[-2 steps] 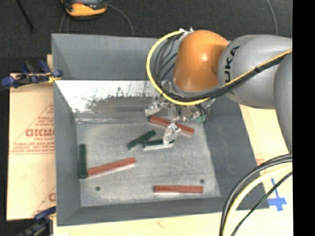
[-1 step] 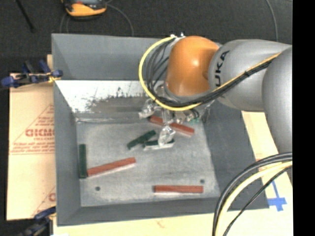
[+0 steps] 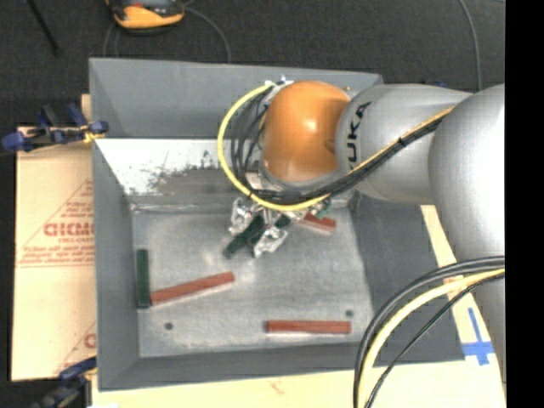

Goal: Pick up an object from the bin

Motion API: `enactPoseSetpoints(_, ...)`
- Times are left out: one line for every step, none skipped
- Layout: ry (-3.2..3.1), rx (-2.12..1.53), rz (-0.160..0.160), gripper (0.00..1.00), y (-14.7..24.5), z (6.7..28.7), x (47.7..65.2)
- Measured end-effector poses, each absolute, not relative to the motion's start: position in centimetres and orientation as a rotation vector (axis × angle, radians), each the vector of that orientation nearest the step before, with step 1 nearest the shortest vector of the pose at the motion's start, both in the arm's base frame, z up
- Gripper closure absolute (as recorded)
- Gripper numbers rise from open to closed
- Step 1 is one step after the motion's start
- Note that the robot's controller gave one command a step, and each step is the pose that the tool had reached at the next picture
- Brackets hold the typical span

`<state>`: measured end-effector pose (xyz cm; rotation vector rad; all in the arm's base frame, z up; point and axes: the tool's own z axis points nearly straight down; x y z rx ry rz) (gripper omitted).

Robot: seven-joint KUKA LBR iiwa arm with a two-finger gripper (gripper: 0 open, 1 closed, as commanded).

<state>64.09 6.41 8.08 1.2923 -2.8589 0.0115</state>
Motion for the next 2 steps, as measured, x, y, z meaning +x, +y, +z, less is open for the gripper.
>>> enactPoseSetpoints(-2.861,1.291,0.011,1.00,6.4,8.1,64.1)
enactPoseSetpoints(-2.755,1.526,0.004,1.00,5.1,24.0,61.3)
